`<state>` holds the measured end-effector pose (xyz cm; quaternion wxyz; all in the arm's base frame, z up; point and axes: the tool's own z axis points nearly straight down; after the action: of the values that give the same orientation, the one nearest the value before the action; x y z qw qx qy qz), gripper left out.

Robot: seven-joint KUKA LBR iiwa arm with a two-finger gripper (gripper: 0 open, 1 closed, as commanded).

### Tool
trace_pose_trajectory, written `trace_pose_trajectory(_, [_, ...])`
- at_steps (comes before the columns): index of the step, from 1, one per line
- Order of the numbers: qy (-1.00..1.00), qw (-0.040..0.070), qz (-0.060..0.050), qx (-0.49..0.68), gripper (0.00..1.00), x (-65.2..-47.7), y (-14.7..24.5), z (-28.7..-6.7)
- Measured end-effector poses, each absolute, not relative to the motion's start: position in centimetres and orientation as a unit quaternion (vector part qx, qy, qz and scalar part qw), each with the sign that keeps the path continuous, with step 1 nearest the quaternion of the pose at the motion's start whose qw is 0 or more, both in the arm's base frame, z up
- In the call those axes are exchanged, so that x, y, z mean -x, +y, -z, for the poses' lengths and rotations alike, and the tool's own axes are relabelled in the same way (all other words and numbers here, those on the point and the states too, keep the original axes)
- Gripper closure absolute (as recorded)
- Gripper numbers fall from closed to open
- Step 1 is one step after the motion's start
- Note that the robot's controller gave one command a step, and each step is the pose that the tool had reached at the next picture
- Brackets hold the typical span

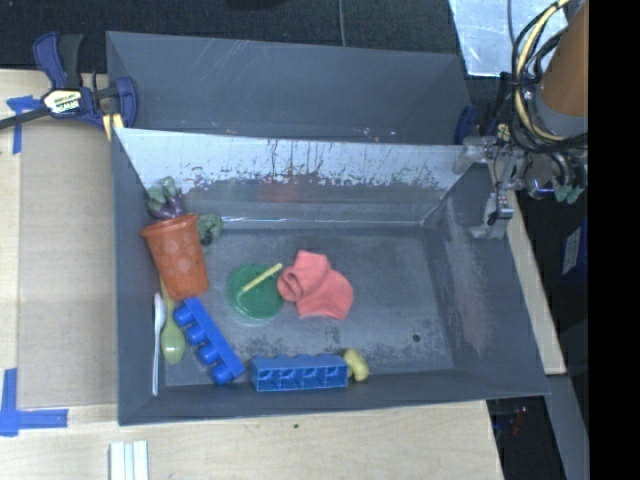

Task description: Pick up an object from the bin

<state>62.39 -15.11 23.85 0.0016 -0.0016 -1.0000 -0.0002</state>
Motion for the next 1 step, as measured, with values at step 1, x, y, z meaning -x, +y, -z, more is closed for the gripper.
trace_pose_trajectory(1, [-1.000, -0.002, -0.001, 0.000, 0.00, -62.56, -15.04, -24.31])
